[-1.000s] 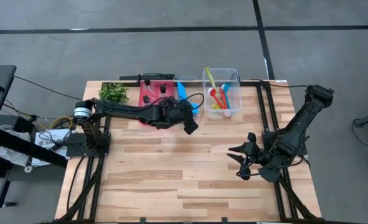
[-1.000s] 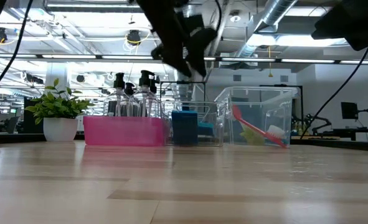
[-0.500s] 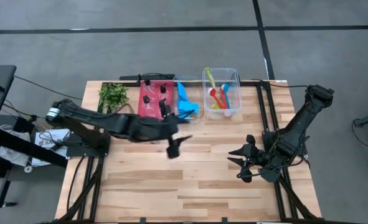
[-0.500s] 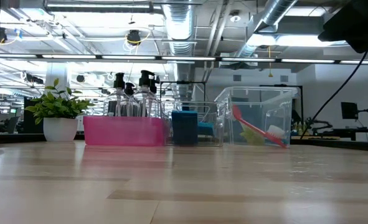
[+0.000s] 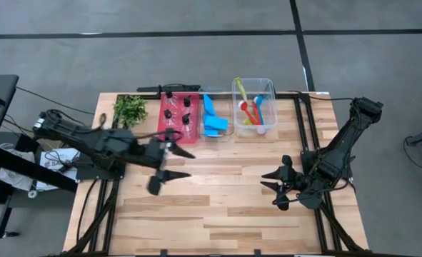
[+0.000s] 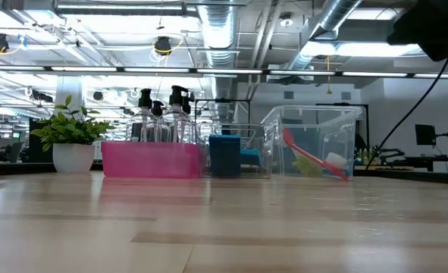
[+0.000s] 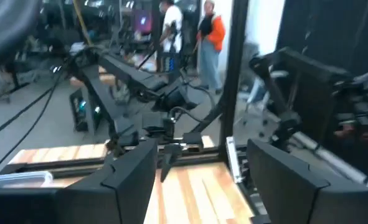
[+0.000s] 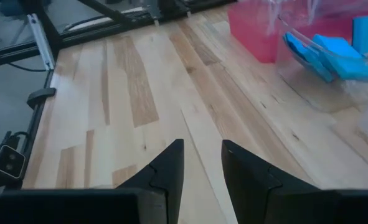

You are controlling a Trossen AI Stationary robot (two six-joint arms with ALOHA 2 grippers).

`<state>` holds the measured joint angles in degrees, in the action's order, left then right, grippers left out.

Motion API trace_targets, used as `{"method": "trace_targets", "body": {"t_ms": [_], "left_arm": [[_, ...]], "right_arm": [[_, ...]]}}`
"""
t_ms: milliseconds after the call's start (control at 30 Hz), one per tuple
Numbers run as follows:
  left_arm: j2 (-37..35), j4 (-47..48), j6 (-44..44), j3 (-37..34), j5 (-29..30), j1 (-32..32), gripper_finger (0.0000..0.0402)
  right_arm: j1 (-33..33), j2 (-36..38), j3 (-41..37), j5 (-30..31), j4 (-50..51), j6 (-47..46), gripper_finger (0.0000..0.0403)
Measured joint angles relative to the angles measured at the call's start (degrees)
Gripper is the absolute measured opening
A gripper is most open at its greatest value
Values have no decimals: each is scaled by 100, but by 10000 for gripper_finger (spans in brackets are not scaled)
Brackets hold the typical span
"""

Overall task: Pick & Place Kitchen Sink Supplies
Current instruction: Return to Home Position

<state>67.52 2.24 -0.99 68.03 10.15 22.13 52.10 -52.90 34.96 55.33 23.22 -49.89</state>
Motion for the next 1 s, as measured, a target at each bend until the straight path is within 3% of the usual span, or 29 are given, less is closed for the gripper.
{"method": "trace_targets", "body": {"t_ms": [300, 500, 867, 1000], "left_arm": [[-2639, -1353, 890, -3155, 409, -22, 250], [-4068, -2225, 1320, -4846, 605, -22, 248], [-5381, -3111, 2100, -6765, 1102, -18, 249], [-5457, -2965, 2027, -6769, 1126, -7, 249]], "right_arm": [[44, 315, 0, -56, -815, 1061, 102], [157, 496, 0, -133, -931, 1298, 102], [157, 575, 0, -151, -914, 1388, 102], [157, 575, 0, -152, -929, 1388, 102]]}}
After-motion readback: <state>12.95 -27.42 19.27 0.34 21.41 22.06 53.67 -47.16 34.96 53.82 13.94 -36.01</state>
